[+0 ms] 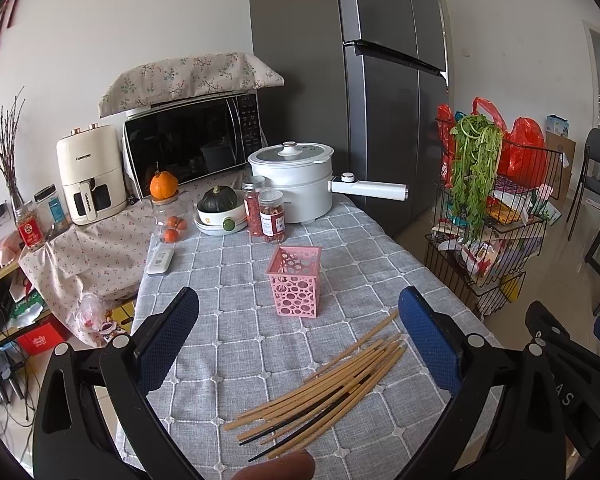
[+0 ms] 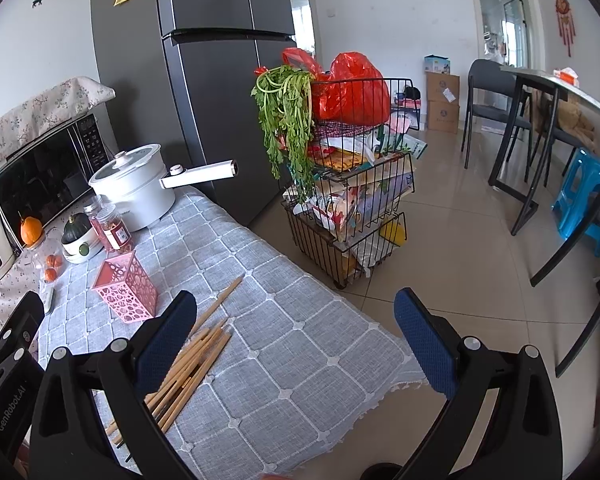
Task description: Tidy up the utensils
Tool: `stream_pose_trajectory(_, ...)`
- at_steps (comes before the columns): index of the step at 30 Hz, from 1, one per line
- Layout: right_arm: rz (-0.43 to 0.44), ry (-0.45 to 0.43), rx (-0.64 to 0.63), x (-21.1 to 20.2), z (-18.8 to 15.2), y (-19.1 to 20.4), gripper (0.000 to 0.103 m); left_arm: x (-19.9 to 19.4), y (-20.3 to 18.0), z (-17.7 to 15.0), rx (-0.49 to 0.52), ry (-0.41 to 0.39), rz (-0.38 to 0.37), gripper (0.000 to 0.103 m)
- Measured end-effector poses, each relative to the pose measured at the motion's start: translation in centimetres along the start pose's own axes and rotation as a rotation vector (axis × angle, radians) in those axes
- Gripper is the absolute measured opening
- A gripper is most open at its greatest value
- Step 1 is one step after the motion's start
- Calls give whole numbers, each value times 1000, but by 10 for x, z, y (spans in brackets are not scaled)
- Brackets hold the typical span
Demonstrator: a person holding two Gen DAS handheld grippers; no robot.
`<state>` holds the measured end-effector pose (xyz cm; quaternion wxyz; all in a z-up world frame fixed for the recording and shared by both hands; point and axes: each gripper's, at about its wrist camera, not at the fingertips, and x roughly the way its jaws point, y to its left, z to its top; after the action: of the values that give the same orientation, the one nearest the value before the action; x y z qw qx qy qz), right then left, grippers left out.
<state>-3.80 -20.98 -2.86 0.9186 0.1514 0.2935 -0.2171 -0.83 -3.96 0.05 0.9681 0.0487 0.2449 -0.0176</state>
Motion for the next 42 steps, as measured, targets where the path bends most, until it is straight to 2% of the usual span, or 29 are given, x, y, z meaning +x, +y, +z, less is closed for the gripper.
stream_pose_trajectory(37,4,7,-1,-1,0,3,96,1,5,-3,-3,9,1,96)
stream_pose_trajectory(40,11,19,22,1,0,0,96,9,13,-2,-24,43,-17,96)
stream_pose_trajectory(42,47,58,78,7,0,-8,96,26,26,0,-78,121,-59,96)
